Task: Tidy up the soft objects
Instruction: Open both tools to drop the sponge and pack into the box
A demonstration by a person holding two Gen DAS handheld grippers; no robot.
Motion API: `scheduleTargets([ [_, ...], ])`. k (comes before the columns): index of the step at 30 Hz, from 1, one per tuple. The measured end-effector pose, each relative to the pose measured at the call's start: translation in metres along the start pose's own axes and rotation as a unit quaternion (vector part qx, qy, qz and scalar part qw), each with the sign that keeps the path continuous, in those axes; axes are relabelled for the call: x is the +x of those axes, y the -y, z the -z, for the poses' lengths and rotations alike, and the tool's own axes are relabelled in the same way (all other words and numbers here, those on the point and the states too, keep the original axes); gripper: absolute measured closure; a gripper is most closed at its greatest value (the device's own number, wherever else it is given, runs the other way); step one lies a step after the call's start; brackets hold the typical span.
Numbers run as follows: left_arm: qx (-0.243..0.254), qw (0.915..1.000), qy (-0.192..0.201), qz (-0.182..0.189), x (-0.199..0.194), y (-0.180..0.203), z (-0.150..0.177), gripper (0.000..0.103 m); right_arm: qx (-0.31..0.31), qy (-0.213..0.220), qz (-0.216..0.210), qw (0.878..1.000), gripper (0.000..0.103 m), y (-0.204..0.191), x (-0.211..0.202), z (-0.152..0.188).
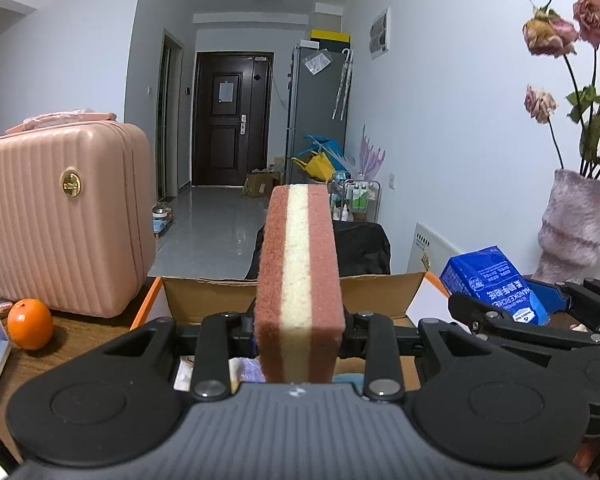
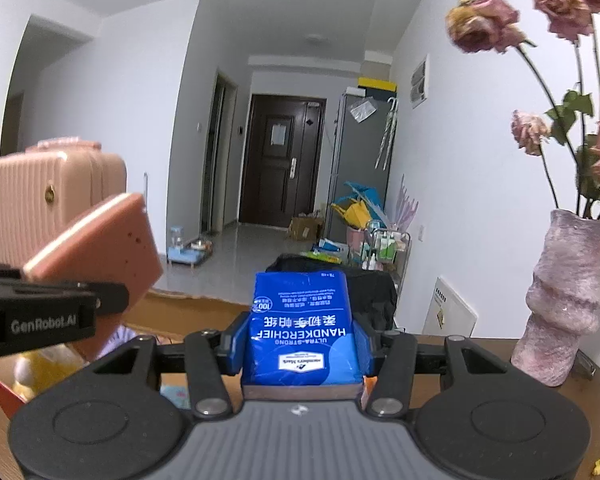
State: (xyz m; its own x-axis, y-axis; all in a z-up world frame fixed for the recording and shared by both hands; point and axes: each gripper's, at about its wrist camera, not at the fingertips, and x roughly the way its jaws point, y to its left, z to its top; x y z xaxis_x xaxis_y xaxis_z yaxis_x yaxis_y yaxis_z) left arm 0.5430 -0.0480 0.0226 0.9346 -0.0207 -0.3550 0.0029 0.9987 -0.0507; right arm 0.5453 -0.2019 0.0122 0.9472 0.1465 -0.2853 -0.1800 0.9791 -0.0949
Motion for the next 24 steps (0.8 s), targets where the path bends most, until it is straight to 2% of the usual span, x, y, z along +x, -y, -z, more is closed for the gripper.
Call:
scheduleTargets([
  [6,-0.001,0.9998,-0.022,-0.004,0.013,-0.003,0.006,0.071,-0.013,-0.021,0.003,1.0,0.051,-0.005,0.014,0.003],
  [7,-0.004,0.9996,-0.026,-0.006,0.015,-0.004,0.007,0.066,-0.013,-0.027,0.004,1.0,0.049,-0.005,0.016,0.004],
  [8,-0.007,0.9996,-0.028,-0.005,0.016,-0.005,0.007,0.059,-0.013,-0.032,0.004,0.999,0.037,-0.005,0.017,0.005],
  [9,-0.012,0.9996,-0.025,-0.004,0.015,-0.007,0.007,0.045,-0.013,-0.034,0.004,0.999,0.024,-0.005,0.017,0.006],
  [10,-0.015,0.9997,-0.02,-0.007,0.013,-0.008,0.007,0.035,-0.014,-0.036,0.005,0.999,0.019,-0.004,0.018,0.007],
  [11,-0.016,0.9997,-0.014,-0.015,0.011,-0.009,0.006,0.031,-0.013,-0.036,0.009,0.999,0.014,-0.004,0.018,0.007],
  [13,-0.021,0.9994,-0.003,-0.027,0.007,-0.01,0.004,0.012,-0.013,-0.033,0.018,0.999,0.01,-0.003,0.018,0.008],
  [15,-0.029,0.9987,0.004,-0.042,0.005,-0.013,0.004,0.0,-0.009,-0.039,0.023,0.999,0.0,-0.001,0.018,0.008],
  [24,-0.026,0.9976,0.009,-0.063,0.003,-0.012,0.001,0.0,0.008,-0.06,0.04,0.997,0.0,0.007,0.026,0.012],
])
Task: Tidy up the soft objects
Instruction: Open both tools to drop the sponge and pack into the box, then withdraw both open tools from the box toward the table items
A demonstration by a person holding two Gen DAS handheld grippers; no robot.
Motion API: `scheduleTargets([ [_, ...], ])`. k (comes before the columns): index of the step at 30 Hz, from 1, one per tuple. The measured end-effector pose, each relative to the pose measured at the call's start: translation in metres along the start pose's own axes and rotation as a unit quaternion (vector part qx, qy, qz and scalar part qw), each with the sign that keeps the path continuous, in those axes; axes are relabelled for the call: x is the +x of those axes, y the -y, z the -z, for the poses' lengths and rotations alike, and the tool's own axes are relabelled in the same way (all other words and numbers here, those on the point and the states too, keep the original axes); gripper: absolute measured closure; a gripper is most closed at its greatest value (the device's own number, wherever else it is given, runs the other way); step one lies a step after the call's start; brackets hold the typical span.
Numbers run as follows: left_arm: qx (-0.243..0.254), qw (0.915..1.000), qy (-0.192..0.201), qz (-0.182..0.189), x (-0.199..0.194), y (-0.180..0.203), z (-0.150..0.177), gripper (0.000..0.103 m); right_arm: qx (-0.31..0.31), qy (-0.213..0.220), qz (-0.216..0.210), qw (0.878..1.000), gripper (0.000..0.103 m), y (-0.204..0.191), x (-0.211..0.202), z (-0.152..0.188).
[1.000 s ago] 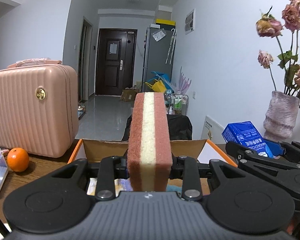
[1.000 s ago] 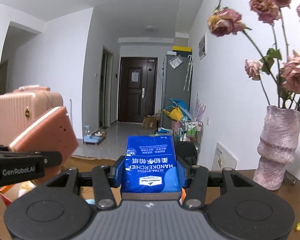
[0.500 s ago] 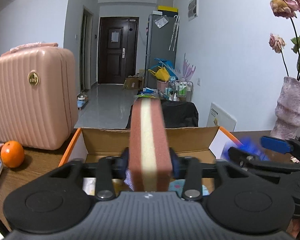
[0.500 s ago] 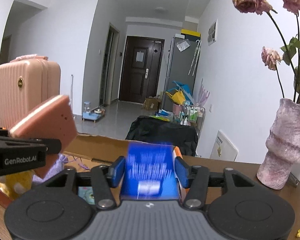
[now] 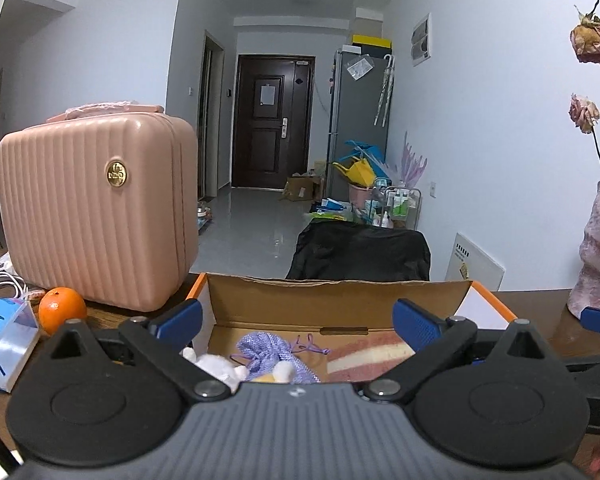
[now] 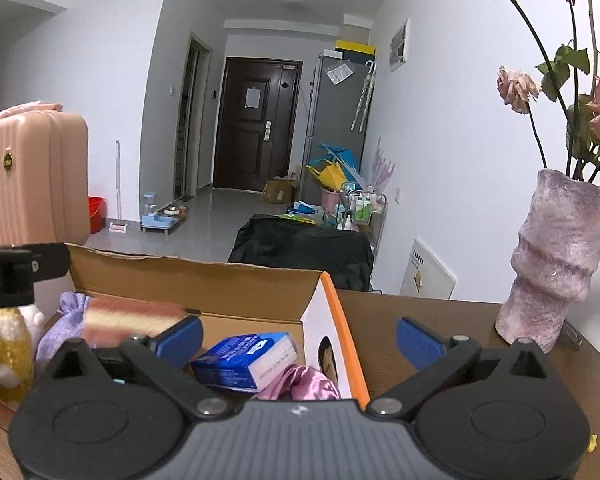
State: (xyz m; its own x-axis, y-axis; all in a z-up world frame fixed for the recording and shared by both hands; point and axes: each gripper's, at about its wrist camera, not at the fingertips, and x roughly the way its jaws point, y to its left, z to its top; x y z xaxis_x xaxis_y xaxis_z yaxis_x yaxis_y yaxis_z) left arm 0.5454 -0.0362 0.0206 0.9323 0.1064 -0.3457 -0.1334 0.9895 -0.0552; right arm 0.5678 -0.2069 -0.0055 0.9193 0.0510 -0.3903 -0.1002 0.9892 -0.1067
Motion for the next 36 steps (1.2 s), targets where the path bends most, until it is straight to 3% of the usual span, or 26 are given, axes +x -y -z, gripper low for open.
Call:
scheduleTargets([
  [17,-0.003,0.9998,0.012,-0.016,-0.029,-0.018,0.006,0.0,-0.006,0.033,-0.003,0.999,0.0,0.001,-0.03,0.003],
  [36,0.002,0.9999,0.0,-0.015,-0.069,-0.041,0.028,0.0,-0.001,0.055,-0.014,0.998,0.0,0.006,-0.081,0.029],
])
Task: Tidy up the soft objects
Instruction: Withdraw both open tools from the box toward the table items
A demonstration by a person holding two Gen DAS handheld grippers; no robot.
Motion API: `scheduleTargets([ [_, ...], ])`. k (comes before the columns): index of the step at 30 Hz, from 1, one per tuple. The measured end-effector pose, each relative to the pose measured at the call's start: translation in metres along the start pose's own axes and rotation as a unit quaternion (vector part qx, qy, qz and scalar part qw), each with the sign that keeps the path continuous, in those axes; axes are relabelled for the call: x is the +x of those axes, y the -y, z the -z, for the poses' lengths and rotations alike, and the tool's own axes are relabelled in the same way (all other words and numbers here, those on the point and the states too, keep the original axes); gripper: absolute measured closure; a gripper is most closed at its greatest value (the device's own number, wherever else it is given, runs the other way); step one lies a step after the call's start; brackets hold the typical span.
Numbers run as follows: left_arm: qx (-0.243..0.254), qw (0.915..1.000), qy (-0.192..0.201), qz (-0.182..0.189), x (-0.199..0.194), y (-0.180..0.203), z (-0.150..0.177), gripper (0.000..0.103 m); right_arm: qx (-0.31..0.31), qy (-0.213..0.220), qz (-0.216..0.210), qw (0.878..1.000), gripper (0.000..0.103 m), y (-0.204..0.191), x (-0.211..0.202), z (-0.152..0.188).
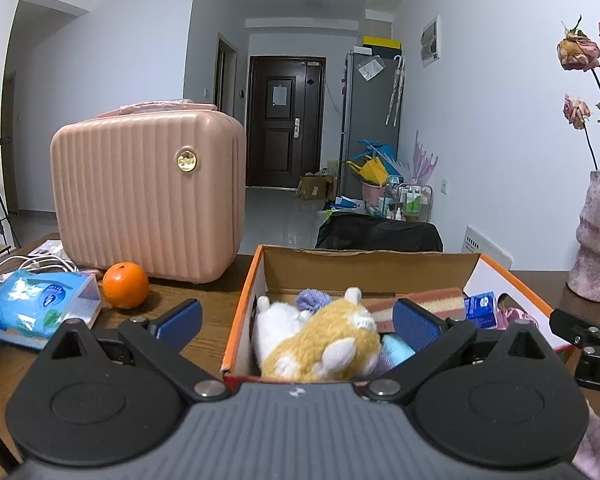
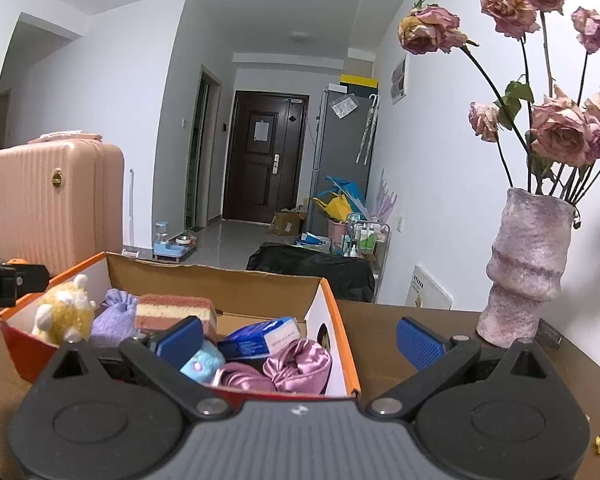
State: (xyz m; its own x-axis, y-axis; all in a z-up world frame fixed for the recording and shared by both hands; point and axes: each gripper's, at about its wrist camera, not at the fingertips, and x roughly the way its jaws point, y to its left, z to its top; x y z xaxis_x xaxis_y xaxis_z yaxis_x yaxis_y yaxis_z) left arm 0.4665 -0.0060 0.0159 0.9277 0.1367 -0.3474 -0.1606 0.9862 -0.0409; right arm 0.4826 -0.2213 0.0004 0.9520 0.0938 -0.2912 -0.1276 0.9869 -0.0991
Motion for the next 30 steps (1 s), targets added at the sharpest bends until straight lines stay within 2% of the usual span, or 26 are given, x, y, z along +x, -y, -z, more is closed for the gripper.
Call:
scheduleTargets([
  [20,0.016,0.9997,-0.014,0.016,-0.062,-0.018,0.029,0.0,-0.013,-0.002,-0.017,1.0,0.0,-0.015,-0.063,0.031],
  [30,0.029,0.9985,-0.035,0.03,-0.093,-0.028,0.049,0.0,-0.02,-0.013,-0.032,0.999,0.0,-0.025,-0.098,0.051],
])
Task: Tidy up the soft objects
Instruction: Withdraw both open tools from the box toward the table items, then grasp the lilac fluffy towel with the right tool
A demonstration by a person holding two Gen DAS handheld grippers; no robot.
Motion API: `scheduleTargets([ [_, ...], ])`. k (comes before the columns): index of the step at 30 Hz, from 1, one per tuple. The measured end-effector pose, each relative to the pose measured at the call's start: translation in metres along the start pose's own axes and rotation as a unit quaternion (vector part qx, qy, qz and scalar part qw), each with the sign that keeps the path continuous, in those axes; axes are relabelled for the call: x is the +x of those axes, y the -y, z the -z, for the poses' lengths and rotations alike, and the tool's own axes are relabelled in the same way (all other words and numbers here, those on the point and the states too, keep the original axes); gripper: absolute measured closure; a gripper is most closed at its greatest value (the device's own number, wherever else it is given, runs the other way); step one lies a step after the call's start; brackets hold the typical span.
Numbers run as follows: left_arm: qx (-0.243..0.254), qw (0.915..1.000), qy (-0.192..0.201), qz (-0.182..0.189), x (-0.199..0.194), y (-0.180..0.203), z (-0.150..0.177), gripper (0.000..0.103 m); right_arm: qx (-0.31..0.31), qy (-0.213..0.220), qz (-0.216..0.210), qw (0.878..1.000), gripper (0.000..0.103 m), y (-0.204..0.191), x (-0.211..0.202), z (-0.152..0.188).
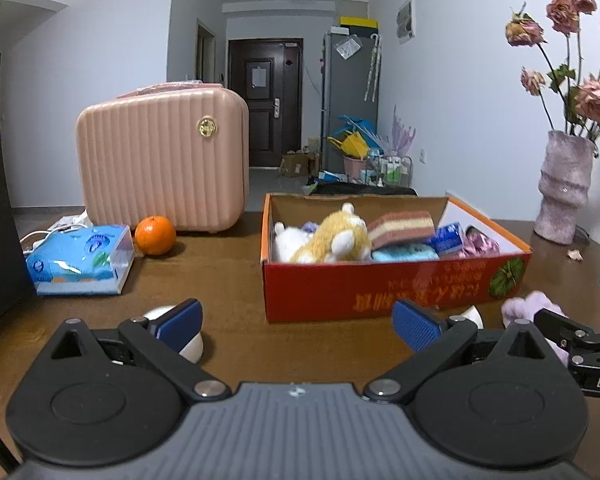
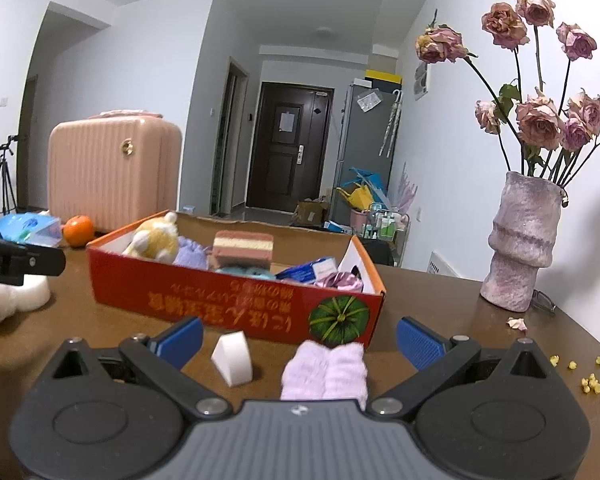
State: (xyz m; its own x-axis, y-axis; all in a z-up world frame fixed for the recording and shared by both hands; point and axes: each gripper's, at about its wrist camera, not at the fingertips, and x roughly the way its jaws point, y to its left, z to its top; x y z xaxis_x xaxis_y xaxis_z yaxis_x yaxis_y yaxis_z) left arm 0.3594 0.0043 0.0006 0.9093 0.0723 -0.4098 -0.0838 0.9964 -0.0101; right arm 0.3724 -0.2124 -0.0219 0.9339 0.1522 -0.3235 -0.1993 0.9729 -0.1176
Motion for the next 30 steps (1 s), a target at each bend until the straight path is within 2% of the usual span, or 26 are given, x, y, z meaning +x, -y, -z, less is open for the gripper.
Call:
scheduleTargets([
  [9,0.013,0.9996,-0.013,0.019,-0.028,-0.005,0.021,0.0,-0.009,-0.011,-0.01,1.0,0.0,-0.011,-0.025,0.013],
  [17,0.007,0.9996,-0.018,0.023,-0.038,-0.01,0.027,0.0,-0.012,-0.013,-0.012,1.0,0.0,-0.016,-0.038,0.02],
  [25,0.003,0.9994,-0.027,0.022,-0.036,-0.012,0.026,0.0,-0.008,-0.032,-0.001,0.999,0.0,-0.013,-0.028,0.022],
  [30,0.004,0.9993,-0.028,0.023,-0.035,-0.012,0.026,0.0,0.018,-0.075,0.015,0.997,0.0,-0.001,-0.003,0.025],
])
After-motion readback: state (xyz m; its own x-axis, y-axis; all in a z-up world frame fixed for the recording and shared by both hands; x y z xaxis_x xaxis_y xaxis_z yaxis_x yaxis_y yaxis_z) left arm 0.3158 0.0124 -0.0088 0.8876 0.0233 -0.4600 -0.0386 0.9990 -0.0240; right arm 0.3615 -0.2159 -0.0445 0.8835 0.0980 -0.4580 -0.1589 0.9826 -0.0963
